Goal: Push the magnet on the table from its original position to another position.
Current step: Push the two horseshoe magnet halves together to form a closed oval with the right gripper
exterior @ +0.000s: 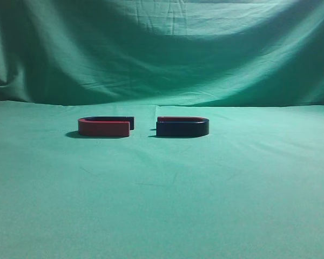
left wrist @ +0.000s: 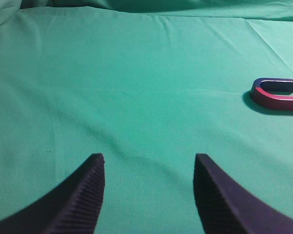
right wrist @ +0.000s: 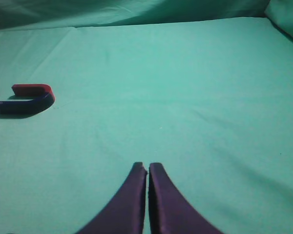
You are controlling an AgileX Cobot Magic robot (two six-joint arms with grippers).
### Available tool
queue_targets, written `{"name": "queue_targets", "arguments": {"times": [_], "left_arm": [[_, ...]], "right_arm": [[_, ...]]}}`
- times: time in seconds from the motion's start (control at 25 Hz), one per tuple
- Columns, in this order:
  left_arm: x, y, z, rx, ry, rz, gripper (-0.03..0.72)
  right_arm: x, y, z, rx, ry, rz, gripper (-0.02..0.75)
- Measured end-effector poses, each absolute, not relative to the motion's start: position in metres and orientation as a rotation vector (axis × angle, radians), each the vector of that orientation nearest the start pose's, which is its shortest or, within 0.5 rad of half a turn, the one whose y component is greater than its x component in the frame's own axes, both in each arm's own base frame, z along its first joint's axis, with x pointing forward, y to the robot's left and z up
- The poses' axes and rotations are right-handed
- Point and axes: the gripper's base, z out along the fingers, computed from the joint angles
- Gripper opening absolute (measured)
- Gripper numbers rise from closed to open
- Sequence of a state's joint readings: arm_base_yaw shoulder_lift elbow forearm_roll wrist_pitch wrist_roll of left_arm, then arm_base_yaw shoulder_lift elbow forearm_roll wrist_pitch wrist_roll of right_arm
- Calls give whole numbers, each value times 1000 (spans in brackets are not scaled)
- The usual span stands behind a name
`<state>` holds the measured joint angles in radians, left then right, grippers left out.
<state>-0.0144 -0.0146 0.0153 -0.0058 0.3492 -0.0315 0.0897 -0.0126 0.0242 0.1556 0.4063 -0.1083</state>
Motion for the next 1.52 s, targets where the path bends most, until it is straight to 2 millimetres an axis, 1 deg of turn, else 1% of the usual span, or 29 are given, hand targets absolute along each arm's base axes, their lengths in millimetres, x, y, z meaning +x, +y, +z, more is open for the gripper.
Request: {"name": "queue_targets", "arguments": {"times": [0.88,0.96,1.04,1.12,1.2,1.4,1.44,1.52], "left_arm": [[53,-1,177,-19,1833,-38,372],[53,-1,177,-19,1833,-38,372],[53,-1,177,-19,1833,-38,372],[53,-1,177,-19,1833,-38,372],[53,-1,177,-19,1833,-38,372],[53,-1,177,-19,1833,-38,372],[53,-1,177,-19,1833,-38,372],[53,-1,177,-19,1833,-38,372]], "right_arm": [[51,10,170,-94,1897,143,0],[51,10,170,-112,1887,120,0],[52,9,173,-114,1851,110,0],[54,9,179,-84,1788,136,0],[55,9,187,-26,1700,183,0],[56,4,208,92,1466,229,0],[56,4,208,99,1459,233,0],[54,5,218,89,1464,247,0]]}}
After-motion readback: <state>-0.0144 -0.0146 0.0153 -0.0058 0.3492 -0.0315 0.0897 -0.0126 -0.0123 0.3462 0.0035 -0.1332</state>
